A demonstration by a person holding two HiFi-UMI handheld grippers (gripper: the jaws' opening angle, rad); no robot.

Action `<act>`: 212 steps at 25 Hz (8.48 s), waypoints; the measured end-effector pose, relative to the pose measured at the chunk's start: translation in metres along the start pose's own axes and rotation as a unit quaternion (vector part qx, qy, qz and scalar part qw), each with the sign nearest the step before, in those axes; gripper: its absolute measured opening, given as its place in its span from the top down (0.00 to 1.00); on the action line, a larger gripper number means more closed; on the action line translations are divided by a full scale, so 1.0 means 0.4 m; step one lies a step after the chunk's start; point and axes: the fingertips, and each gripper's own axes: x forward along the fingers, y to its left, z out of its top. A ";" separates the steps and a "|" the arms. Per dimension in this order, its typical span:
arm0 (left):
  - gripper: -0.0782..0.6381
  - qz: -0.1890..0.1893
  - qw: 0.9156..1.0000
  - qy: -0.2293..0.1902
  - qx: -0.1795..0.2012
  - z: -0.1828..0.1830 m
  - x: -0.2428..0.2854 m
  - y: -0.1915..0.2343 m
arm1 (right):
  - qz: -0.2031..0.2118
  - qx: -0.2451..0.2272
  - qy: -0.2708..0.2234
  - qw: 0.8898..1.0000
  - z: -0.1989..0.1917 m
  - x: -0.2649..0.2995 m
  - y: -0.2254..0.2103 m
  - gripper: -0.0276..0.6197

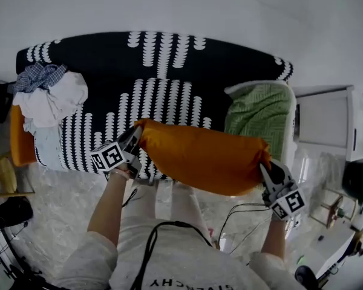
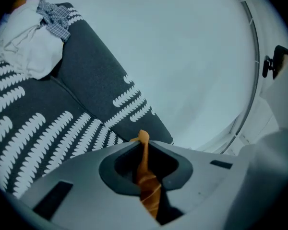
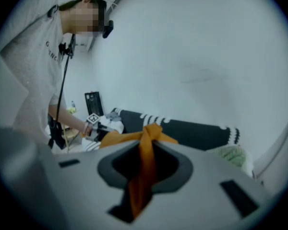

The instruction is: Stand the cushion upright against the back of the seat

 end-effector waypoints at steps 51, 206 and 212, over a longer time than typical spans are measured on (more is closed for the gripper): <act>0.81 0.043 0.979 -0.191 0.055 0.570 -0.202 0.159 | -0.067 0.166 0.004 0.984 0.003 0.653 0.015 0.85; 0.72 0.139 0.952 -0.171 0.215 0.686 -0.032 0.203 | -0.125 0.280 0.015 0.952 0.001 0.750 -0.168 0.42; 0.72 0.137 0.954 -0.164 0.210 0.643 -0.047 0.203 | -0.121 0.266 0.022 0.956 -0.015 0.738 -0.146 0.42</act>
